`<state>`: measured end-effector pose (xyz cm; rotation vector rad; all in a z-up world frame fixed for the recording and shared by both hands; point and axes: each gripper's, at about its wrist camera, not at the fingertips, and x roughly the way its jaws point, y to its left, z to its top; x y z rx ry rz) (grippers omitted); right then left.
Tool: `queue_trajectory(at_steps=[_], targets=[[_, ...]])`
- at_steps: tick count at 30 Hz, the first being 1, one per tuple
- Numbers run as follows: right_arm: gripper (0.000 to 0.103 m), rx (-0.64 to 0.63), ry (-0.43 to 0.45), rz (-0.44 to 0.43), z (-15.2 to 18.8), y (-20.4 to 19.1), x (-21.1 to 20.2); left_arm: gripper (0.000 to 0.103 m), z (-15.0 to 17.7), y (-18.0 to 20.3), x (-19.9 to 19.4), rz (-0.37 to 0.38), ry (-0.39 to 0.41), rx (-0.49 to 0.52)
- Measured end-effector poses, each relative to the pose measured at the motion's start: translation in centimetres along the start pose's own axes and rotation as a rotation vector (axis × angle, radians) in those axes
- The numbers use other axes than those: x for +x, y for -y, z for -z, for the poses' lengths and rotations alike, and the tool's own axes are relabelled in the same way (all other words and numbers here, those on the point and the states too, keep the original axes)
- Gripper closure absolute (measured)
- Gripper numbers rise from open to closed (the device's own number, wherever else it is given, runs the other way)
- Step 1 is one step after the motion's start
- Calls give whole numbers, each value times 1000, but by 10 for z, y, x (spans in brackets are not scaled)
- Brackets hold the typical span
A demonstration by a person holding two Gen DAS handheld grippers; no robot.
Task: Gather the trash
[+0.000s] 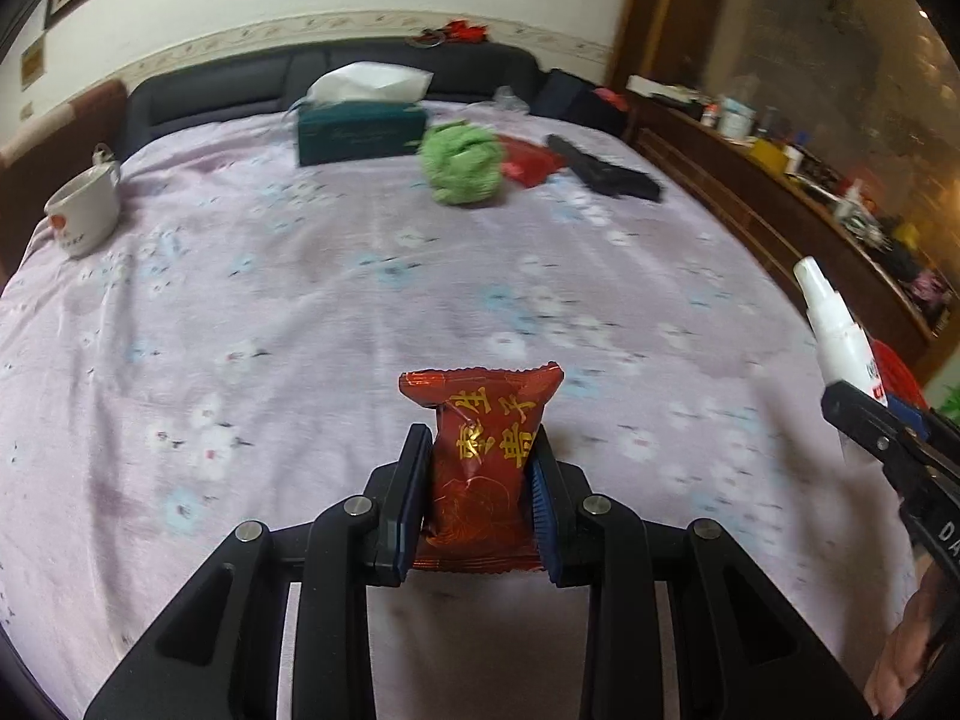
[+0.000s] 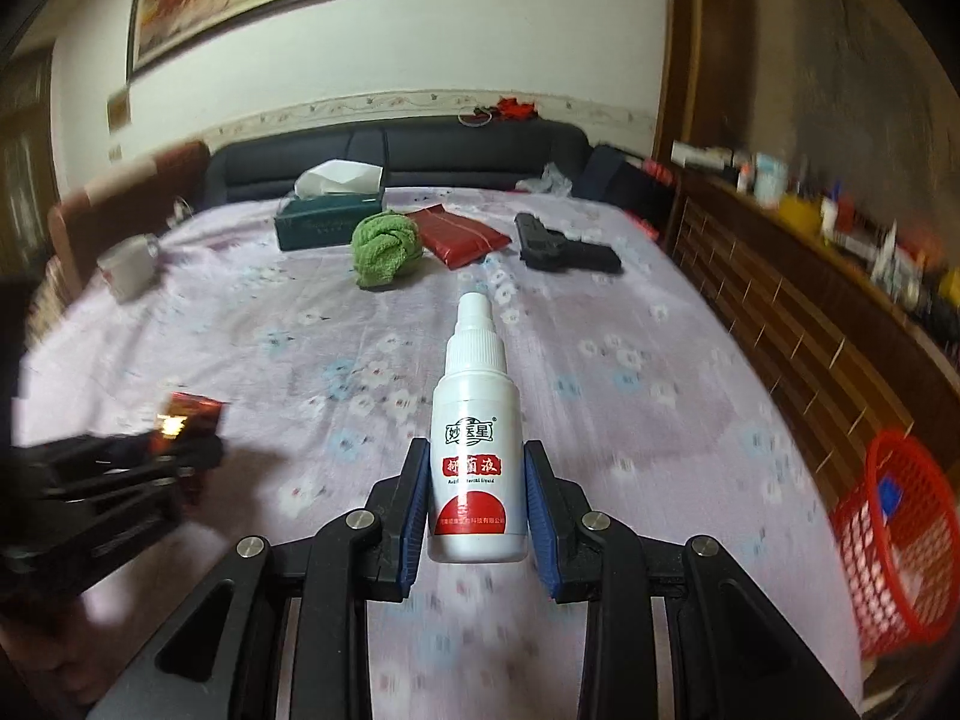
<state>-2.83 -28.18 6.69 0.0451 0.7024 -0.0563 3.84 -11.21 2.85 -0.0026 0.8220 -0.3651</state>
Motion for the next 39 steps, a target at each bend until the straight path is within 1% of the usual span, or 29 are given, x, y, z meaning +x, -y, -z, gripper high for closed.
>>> queue_trajectory(at_steps=[2,5,8,12,13,14,18,21,23,24,25,26,28,29,31,32,33,34,35,36,37,38,39], targets=[[71,37,-6,-18,7,17,-18,74,3,17,-10,17,10,25],[71,77,2,-19,19,46,-47,74,9,47,-24,73,9,54],[71,164,11,-23,36,89,-75,74,13,83,-36,133,2,96],[71,256,33,9,51,139,-100,74,10,143,-46,233,-20,163],[71,284,49,26,55,157,-109,74,8,160,-46,262,-29,180],[71,300,57,34,57,166,-114,73,6,177,-45,287,-36,193],[71,400,104,74,62,226,-138,73,-6,239,-36,365,-59,229],[71,449,119,84,60,259,-144,73,-16,282,-22,396,-70,249],[70,478,120,72,59,281,-147,73,-19,310,-11,419,-88,262],[70,478,120,72,59,281,-147,73,-22,316,-3,428,-97,266],[70,498,126,75,58,298,-149,73,-23,325,2,438,-106,270],[70,502,128,90,58,306,-149,73,-23,336,8,446,-115,275],[70,514,123,110,57,318,-145,73,-23,357,22,465,-137,283],[70,514,123,110,57,318,-145,73,-23,364,27,475,-149,283],[70,542,105,128,58,333,-133,73,-21,379,40,503,-171,282],[70,556,97,133,58,340,-128,73,-21,385,42,505,-170,288],[70,568,91,137,58,345,-123,67,-20,389,47,503,-169,299],[70,568,91,137,58,345,-123,58,-19,391,50,503,-171,303],[69,571,87,145,58,349,-119,54,-19,392,52,506,-174,303],[61,574,78,159,58,354,-116,52,-18,391,53,509,-176,301],[57,582,61,176,58,358,-112,52,-18,390,52,514,-178,303],[54,593,66,167,59,362,-112,51,-17,388,49,520,-176,315],[54,590,73,175,59,361,-115,51,-16,386,46,519,-168,325]])
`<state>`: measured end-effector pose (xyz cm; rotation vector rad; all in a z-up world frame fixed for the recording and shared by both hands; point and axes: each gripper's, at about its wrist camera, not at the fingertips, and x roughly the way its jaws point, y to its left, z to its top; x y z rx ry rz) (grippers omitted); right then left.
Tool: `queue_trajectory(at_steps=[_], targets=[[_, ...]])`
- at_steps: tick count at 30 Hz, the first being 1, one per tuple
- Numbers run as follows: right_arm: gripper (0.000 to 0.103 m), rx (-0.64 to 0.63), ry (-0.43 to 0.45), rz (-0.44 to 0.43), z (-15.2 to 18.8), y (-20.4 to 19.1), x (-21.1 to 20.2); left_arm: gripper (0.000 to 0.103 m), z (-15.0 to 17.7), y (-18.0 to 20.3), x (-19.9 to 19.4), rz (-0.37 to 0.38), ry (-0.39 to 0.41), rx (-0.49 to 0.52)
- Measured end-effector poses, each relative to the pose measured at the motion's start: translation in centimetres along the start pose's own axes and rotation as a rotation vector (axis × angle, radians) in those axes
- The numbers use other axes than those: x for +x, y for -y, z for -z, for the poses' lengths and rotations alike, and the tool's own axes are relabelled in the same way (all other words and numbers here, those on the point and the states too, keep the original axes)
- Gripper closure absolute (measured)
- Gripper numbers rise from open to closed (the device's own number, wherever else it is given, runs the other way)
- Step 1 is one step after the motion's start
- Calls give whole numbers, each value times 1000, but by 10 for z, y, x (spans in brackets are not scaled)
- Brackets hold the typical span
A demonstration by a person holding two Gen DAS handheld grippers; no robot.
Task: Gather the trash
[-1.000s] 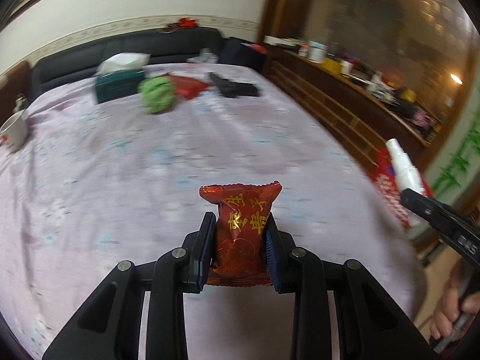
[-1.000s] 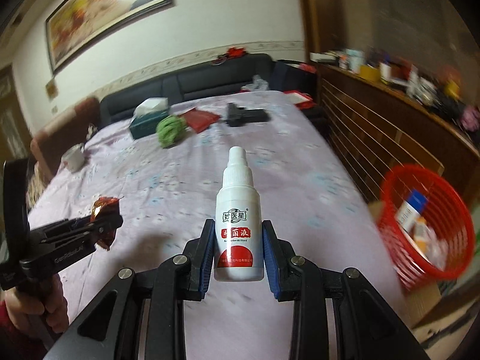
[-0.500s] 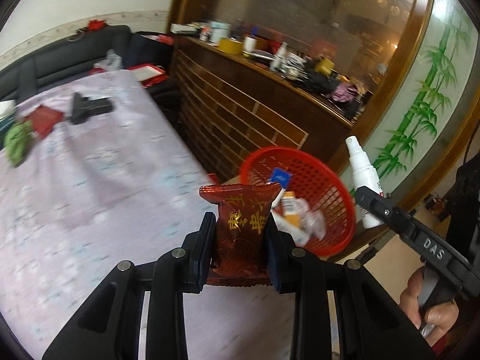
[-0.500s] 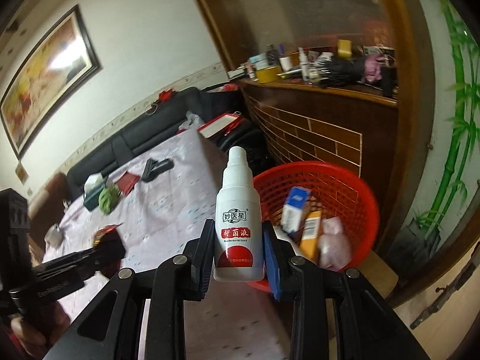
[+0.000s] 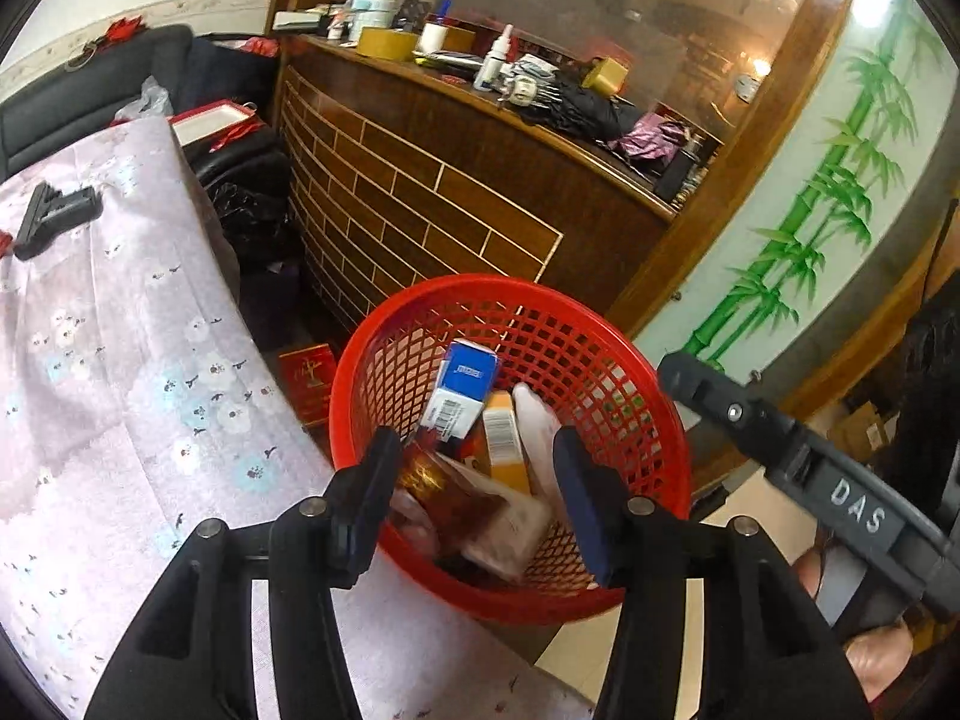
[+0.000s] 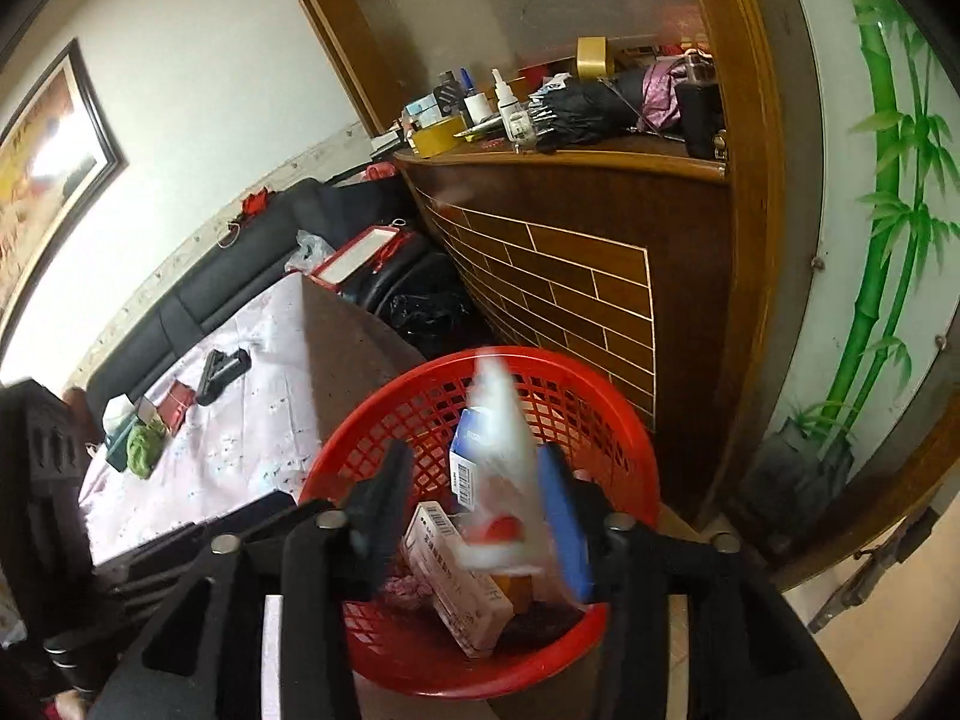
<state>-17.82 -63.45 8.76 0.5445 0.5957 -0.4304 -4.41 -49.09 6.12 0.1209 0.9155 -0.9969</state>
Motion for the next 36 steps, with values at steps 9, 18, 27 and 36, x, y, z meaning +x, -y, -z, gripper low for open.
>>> queue_trajectory(at_steps=[9,18,27,36], targets=[[25,-72,68,137,20,-18,-33,17,31,5,-76,-156,145,114],[10,-202,172,271,75,-77,-83,9,95,-23,-139,-276,177,97],[7,-263,207,337,137,-118,-111,7,160,-37,-190,-496,272,118],[6,-297,214,327,169,-135,-119,6,207,-37,-215,-611,294,112]])
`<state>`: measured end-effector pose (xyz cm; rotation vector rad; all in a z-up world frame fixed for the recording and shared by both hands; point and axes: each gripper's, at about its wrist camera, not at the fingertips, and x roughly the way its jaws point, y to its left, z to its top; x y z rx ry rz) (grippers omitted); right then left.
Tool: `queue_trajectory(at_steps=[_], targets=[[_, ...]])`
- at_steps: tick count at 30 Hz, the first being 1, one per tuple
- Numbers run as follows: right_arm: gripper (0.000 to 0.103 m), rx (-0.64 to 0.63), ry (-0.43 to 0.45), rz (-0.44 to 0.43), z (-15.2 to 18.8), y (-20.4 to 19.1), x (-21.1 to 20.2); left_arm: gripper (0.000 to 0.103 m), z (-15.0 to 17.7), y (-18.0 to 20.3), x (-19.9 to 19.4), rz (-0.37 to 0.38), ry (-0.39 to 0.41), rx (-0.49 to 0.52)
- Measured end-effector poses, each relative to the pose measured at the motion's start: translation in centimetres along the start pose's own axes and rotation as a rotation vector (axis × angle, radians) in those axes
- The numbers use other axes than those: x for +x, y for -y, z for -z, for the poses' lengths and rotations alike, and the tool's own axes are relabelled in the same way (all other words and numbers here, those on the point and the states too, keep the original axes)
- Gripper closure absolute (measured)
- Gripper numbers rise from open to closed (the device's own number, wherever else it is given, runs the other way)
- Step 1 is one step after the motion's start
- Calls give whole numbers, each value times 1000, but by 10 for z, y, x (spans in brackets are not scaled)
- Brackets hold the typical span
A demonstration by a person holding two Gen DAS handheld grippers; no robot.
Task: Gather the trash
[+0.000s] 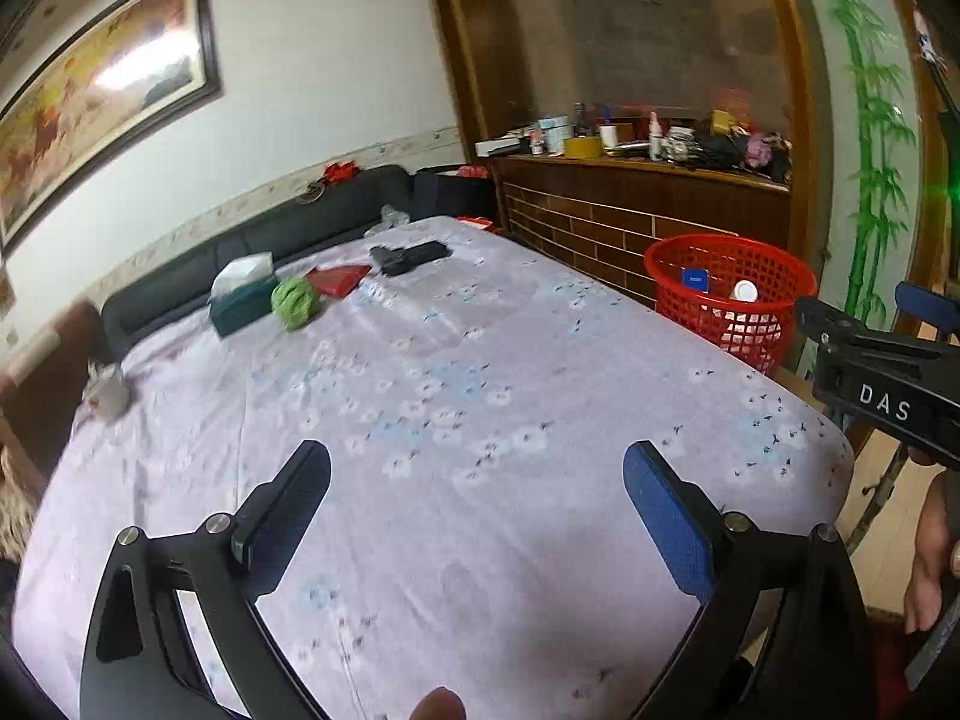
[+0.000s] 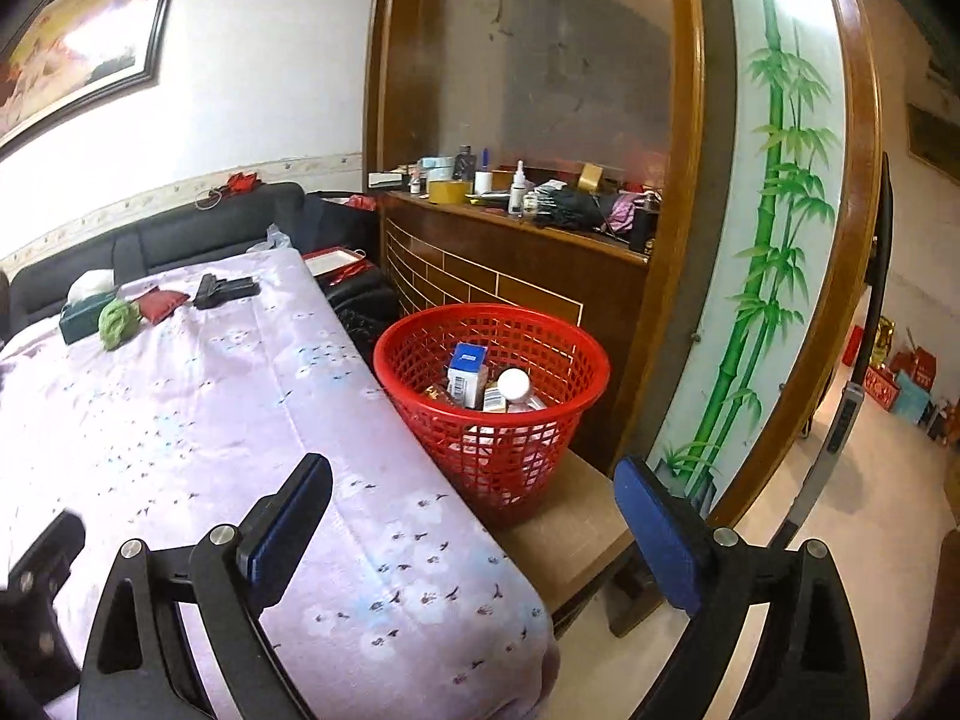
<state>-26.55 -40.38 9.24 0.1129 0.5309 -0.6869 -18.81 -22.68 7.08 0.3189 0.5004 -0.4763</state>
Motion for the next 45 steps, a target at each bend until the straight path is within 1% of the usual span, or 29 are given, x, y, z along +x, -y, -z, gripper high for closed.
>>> queue_trajectory(at_steps=[5,8,9,15,20,29,35,45], targets=[[6,-12,30,-8,1,-9,-8,6,5,-9,1,27,-12,-27],[6,-31,40,-3,2,-16,-11,6,8,-15,3,77,-13,-59],[6,-36,43,-3,2,-17,-11,6,9,-16,2,80,-13,-70],[6,-57,34,-12,6,-24,-8,6,12,-21,2,30,-3,-78],[6,-68,36,-17,8,-27,-8,6,14,-24,2,30,2,-84],[6,-86,39,-26,9,-34,-9,6,17,-25,0,-37,16,-80],[6,-112,42,-36,12,-43,-10,6,18,-28,1,-29,0,-85],[6,-118,44,-37,11,-46,-11,6,19,-32,3,-11,-17,-102]])
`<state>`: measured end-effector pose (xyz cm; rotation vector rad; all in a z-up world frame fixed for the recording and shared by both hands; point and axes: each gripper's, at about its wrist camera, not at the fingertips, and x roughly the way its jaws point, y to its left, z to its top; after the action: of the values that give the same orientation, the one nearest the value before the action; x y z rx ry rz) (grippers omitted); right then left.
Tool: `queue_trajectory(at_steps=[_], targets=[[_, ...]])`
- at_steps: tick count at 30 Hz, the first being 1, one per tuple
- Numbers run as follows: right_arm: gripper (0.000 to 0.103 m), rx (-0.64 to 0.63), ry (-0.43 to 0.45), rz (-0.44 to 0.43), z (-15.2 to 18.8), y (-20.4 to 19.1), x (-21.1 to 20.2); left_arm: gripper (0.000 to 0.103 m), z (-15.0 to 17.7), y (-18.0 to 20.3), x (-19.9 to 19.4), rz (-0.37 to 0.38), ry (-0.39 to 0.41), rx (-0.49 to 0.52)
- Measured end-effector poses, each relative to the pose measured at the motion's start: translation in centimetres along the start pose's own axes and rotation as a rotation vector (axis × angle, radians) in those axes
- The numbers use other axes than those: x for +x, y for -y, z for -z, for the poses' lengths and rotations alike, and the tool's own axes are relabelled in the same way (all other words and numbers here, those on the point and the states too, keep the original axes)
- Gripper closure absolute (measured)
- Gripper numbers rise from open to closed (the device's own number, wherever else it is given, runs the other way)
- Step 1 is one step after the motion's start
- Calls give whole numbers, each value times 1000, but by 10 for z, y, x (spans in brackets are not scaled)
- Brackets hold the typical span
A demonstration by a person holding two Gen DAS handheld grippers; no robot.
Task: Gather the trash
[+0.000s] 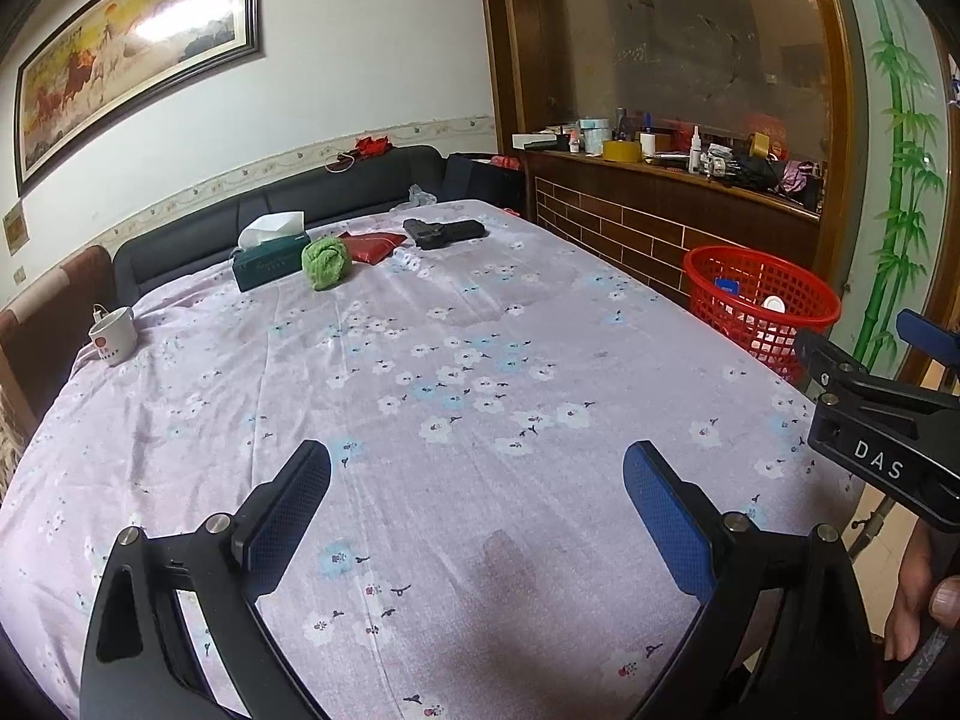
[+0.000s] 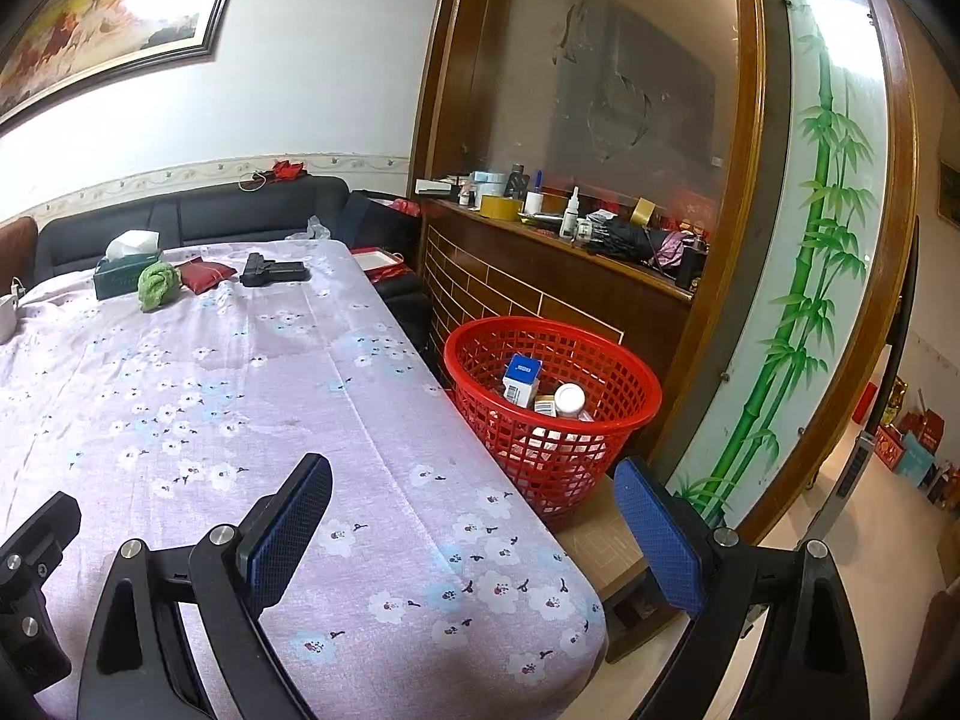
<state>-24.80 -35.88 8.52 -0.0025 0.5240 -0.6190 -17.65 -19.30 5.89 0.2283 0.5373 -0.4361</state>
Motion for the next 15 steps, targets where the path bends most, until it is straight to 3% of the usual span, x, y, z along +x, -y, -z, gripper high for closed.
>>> queue_trajectory(at_steps=[15], targets=[[6,-17,-8,-4,2,-6,1,6,4,-3,4,14,-17,-5]])
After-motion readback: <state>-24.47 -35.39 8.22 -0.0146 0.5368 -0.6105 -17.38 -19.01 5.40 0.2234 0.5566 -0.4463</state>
